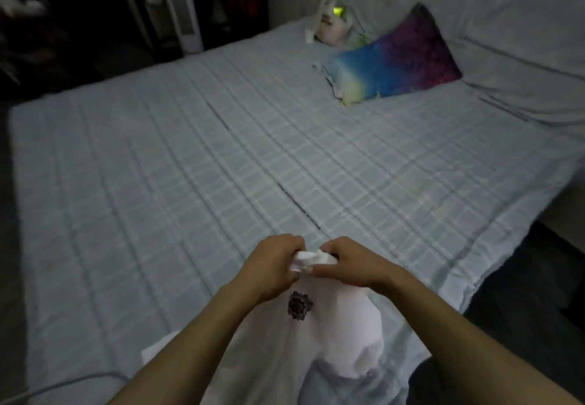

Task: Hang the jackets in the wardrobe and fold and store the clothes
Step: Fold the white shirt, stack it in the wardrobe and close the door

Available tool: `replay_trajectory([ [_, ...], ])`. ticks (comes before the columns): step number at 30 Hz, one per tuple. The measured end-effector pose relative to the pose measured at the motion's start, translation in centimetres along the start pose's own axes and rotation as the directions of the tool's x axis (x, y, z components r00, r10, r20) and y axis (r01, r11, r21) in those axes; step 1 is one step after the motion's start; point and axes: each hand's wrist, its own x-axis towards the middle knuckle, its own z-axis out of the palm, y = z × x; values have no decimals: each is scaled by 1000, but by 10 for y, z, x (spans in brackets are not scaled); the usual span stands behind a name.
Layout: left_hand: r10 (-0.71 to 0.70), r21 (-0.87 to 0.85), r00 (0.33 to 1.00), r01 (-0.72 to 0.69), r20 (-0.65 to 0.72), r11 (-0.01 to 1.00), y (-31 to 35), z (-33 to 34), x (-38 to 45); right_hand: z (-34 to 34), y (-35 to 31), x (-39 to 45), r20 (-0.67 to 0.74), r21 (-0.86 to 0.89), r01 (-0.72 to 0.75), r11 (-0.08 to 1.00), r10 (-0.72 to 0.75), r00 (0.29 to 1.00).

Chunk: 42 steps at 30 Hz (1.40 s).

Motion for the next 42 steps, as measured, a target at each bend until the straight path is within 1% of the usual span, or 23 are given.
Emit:
replay_trajectory([
  [2, -32, 62, 997, 37, -74, 997, 12, -24, -11, -9, -23, 1, 84, 51, 35, 998, -39, 996],
  [3, -53, 84, 991, 64, -122, 994, 18, -34, -16, -15, -34, 1, 104, 63, 74, 995, -80, 991],
  [6, -104, 126, 959, 141, -263, 982, 36, -59, -35, -28, -59, 3, 60, 40, 279, 960, -281, 958],
  [9, -197, 123, 915, 253, -352, 959, 61, -77, -53, -37, -78, -3, -3, -55, 498, 866, -499, 867],
  [11, -240, 98, 882, 303, -405, 948, 81, -85, -65, -44, -90, -10, -31, -45, 608, 793, -609, 792],
  [13, -283, 50, 847, 340, -449, 939, 98, -92, -76, -53, -102, -20, -59, -32, 690, 724, -690, 721],
  [16, -347, -42, 811, 373, -471, 927, 121, -102, -96, -66, -122, -38, -108, -29, 779, 626, -777, 620],
  [19, -391, -142, 802, 368, -452, 919, 139, -112, -119, -74, -146, -56, -114, -59, 846, 530, -845, 522],
  [22, -419, -132, 800, 403, -430, 906, 141, -119, -145, -79, -174, -74, -134, -116, 882, 456, -887, 441],
  [24, -424, -141, 776, 408, -467, 902, 139, -122, -162, -83, -191, -85, -171, -115, 892, 437, -893, 415],
  [25, -414, -147, 756, 398, -506, 906, 139, -122, -169, -84, -198, -90, -187, -112, 896, 429, -895, 405],
  [28, -370, -125, 669, 385, -645, 914, 141, -125, -182, -85, -213, -101, -228, -124, 900, 419, -894, 385],
  [30, -357, -115, 625, 394, -694, 912, 141, -127, -187, -82, -220, -106, -261, -129, 896, 424, -887, 382],
  [31, -351, -101, 614, 403, -707, 909, 141, -128, -188, -81, -223, -108, -277, -133, 894, 427, -882, 380],
  [32, -343, -79, 610, 417, -714, 906, 141, -129, -190, -80, -225, -111, -293, -142, 891, 432, -878, 379],
  [35, -323, 21, 633, 473, -704, 881, 138, -125, -197, -79, -232, -118, -359, -155, 885, 440, -859, 364],
  [37, -290, 61, 625, 478, -725, 876, 137, -122, -202, -84, -237, -123, -395, -147, 880, 451, -843, 366],
  [38, -268, 48, 609, 450, -747, 892, 137, -122, -204, -88, -238, -125, -409, -145, 876, 459, -834, 370],
  [40, -227, -24, 569, 342, -790, 939, 140, -127, -210, -97, -240, -128, -433, -147, 872, 468, -823, 368],
  [42, -203, -87, 557, 227, -806, 970, 149, -138, -212, -108, -242, -130, -449, -155, 865, 477, -814, 368],
])
